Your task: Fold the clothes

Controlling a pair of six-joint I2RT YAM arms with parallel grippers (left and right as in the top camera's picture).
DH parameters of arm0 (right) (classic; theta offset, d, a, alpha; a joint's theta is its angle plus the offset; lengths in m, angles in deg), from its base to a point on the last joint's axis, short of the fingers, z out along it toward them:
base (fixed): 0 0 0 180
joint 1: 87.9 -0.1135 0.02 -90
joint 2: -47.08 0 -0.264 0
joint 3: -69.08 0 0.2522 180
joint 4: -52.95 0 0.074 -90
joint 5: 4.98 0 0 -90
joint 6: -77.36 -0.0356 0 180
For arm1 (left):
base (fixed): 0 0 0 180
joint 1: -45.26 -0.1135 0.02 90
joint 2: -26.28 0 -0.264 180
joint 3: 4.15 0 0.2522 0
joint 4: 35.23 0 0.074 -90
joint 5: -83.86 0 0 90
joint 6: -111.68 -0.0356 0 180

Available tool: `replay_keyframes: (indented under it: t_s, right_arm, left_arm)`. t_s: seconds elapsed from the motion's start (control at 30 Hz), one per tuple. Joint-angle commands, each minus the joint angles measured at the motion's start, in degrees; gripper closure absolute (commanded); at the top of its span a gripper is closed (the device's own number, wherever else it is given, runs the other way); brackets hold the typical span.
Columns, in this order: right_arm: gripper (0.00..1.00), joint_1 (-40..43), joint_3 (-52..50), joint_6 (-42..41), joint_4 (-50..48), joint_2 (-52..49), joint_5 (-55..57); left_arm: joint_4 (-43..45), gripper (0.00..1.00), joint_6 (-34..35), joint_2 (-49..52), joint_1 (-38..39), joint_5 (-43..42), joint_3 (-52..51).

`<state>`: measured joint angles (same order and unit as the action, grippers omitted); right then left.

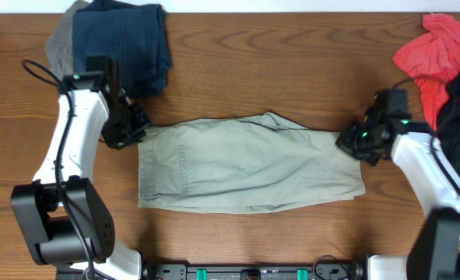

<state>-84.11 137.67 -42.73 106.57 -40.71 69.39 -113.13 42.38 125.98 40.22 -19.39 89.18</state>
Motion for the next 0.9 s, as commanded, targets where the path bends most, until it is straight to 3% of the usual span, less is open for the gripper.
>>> replay_keyframes:
  t_s: [0.0,0.17,0.47,0.87]
  right_arm:
    - [0.9,-0.5,3.8,7.7,0.7,4.8,-1.6]
    - [0.99,-7.5,3.7,10.1,6.5,4.9,-9.0]
    - [0.99,-23.6,0.4,4.1,6.1,0.4,-9.0]
    - [0.99,-29.8,-7.0,-0.6,-3.1,-9.0,-10.1]
  left_arm:
    - [-3.1,0.94,-1.0,-1.1,2.0,0.7,1.9]
    - [-7.8,0.94,-0.9,-1.0,11.0,-7.5,-3.1]
    - [2.3,0.94,7.5,-1.0,28.5,-8.7,-14.8]
    - [15.0,0.94,12.6,-1.0,32.4,-10.3,-29.0]
